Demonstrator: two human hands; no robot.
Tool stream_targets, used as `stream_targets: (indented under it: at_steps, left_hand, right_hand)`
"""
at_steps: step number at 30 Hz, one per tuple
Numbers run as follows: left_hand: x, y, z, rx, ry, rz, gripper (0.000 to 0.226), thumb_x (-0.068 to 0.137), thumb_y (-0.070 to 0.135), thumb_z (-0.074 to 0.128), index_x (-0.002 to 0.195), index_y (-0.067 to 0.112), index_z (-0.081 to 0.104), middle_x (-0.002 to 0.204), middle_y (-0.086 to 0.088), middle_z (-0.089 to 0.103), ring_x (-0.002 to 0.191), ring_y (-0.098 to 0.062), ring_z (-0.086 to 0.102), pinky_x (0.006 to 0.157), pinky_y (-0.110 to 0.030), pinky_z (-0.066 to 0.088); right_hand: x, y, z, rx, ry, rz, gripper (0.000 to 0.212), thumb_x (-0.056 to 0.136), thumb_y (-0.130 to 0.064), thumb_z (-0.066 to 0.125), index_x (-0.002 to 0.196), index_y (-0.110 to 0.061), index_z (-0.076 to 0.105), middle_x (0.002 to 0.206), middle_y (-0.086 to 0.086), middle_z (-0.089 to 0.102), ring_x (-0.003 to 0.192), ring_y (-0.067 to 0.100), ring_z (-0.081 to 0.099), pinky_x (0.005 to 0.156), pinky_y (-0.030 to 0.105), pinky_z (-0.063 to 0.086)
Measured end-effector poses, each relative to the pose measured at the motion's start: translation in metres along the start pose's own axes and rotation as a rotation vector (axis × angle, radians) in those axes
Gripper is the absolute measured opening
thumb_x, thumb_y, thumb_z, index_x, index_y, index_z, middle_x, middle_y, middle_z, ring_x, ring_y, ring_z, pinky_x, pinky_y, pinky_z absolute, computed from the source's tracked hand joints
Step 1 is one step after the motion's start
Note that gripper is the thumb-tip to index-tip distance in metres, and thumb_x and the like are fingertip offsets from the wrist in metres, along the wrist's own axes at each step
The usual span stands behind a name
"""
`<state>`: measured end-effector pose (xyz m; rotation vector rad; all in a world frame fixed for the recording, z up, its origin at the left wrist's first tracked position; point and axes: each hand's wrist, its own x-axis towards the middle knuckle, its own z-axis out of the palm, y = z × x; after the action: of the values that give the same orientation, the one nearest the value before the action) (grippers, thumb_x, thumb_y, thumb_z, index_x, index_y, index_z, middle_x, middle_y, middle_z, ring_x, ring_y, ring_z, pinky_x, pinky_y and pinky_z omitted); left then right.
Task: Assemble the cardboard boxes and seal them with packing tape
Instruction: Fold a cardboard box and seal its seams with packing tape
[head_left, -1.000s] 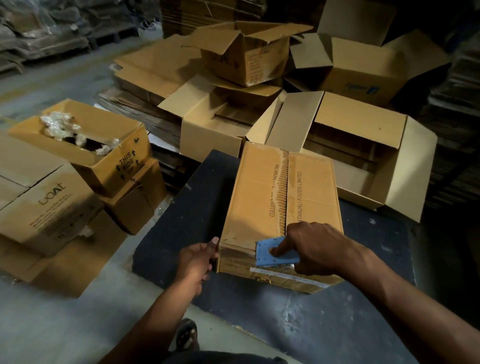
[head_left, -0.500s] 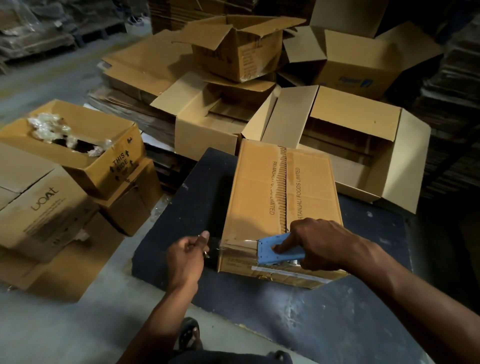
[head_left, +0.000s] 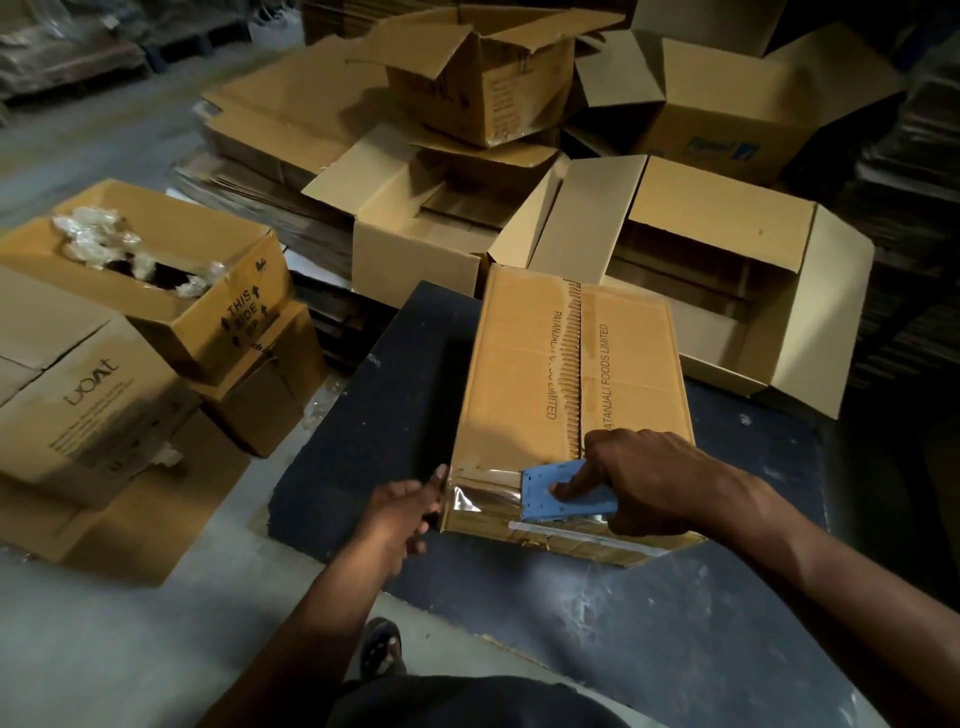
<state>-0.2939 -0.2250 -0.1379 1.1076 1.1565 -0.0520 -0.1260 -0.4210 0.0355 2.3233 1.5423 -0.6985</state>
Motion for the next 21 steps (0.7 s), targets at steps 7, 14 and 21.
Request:
stream_targets:
  at_steps: [7,14,21]
  left_hand:
    - [0.023,-0.013,0.002,-0.077,0.112,-0.124,0.059,0.091,0.058,0.068,0.115,0.004,0.068,0.075,-0.003,0.055,0.058,-0.013,0.044,0.05,-0.028,0.039]
    - [-0.026,0.007,0.014,0.72,0.073,1.452,0.073,0.08,0.073,0.072,0.126,0.017,0.066,0.128,0.002,0.066,0.122,-0.011,0.06,0.103,-0.025,0.049]
    - [0.02,-0.015,0.019,1.166,0.091,1.826,0.048,0.094,0.004,0.048,0.139,0.007,0.064,0.149,-0.008,0.058,0.139,-0.024,0.054,0.113,-0.045,0.043]
  right_hand:
    - [0.001,-0.002,-0.004,-0.033,-0.018,-0.005,0.056,0.096,-0.03,0.066,0.144,-0.055,0.05,0.106,-0.014,0.04,0.102,0.014,0.056,0.07,0.03,0.042]
    - [-0.006,-0.003,-0.011,-0.124,-0.008,-0.018,0.062,0.093,-0.021,0.064,0.144,-0.052,0.05,0.128,-0.006,0.059,0.106,0.022,0.062,0.072,0.033,0.047]
    - [-0.006,0.009,-0.012,-0.041,-0.04,-0.021,0.061,0.092,-0.021,0.067,0.144,-0.051,0.052,0.132,-0.004,0.058,0.108,0.022,0.061,0.074,0.035,0.048]
